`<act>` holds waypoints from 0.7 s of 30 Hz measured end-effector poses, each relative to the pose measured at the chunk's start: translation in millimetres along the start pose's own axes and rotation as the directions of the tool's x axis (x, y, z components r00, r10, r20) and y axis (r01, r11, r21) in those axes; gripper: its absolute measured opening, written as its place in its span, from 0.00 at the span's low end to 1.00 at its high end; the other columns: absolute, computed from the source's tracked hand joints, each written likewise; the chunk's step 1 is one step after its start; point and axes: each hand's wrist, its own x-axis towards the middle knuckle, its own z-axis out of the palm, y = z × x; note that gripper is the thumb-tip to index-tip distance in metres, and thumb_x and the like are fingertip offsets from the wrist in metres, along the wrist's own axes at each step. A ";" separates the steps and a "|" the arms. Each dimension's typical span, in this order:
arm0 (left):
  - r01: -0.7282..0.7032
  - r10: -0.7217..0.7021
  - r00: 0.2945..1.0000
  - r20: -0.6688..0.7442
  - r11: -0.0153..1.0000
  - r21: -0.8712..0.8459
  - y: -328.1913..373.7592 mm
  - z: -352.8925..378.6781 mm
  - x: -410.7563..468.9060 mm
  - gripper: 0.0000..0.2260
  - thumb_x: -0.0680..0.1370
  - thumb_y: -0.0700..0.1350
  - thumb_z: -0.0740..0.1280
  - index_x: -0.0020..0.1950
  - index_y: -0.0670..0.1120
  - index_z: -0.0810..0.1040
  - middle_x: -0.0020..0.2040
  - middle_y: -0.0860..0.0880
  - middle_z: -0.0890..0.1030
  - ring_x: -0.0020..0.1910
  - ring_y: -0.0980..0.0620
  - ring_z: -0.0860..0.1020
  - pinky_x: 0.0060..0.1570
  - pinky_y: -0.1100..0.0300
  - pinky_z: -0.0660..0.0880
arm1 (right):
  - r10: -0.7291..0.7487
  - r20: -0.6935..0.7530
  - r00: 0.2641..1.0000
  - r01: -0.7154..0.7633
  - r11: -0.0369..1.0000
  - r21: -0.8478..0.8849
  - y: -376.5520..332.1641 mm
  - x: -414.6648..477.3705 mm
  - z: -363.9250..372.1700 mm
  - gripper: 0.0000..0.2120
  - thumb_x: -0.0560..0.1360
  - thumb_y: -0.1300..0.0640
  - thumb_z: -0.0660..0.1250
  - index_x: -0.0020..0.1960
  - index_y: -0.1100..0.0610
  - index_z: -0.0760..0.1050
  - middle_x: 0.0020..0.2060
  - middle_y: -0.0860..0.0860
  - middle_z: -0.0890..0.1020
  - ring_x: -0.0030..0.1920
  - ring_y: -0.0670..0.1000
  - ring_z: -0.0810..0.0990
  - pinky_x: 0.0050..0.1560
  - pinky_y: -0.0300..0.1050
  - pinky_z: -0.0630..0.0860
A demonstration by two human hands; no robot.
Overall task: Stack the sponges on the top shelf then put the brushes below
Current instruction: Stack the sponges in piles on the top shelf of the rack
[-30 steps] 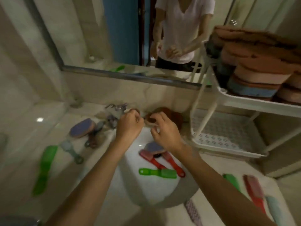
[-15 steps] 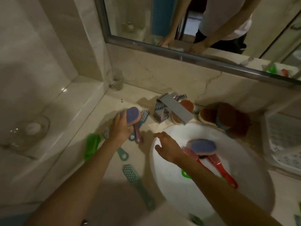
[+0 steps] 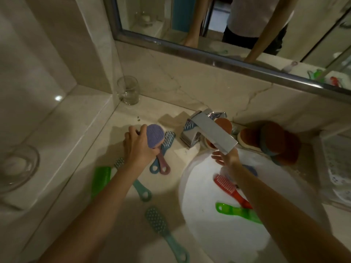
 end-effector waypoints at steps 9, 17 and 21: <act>0.301 -0.275 0.951 0.139 0.737 -0.605 14.4 -28.8 -11.1 0.22 0.75 0.54 0.60 0.67 0.50 0.68 0.62 0.43 0.76 0.58 0.43 0.75 0.53 0.53 0.72 | -0.088 -0.077 0.993 0.088 0.996 -0.007 -2.3 -6.9 -4.3 0.13 0.79 0.58 0.60 0.62 0.61 0.68 0.51 0.58 0.77 0.48 0.55 0.78 0.44 0.46 0.78; 0.433 -0.168 0.899 0.404 0.206 -0.877 66.2 -48.4 -45.8 0.24 0.71 0.56 0.70 0.62 0.46 0.71 0.52 0.46 0.79 0.45 0.51 0.78 0.44 0.57 0.76 | -0.477 -0.310 0.823 0.320 0.839 -0.441 -15.9 -68.4 -55.0 0.15 0.74 0.58 0.67 0.56 0.61 0.67 0.50 0.59 0.76 0.52 0.58 0.79 0.55 0.53 0.78; 0.331 -0.062 0.943 0.326 0.232 -0.915 106.0 -62.5 -63.0 0.20 0.68 0.47 0.71 0.57 0.45 0.74 0.53 0.43 0.81 0.46 0.47 0.79 0.45 0.54 0.75 | -0.637 -0.306 0.707 0.421 0.727 -0.542 -44.8 -103.3 -78.5 0.14 0.72 0.57 0.68 0.54 0.62 0.69 0.43 0.54 0.75 0.48 0.58 0.78 0.52 0.56 0.77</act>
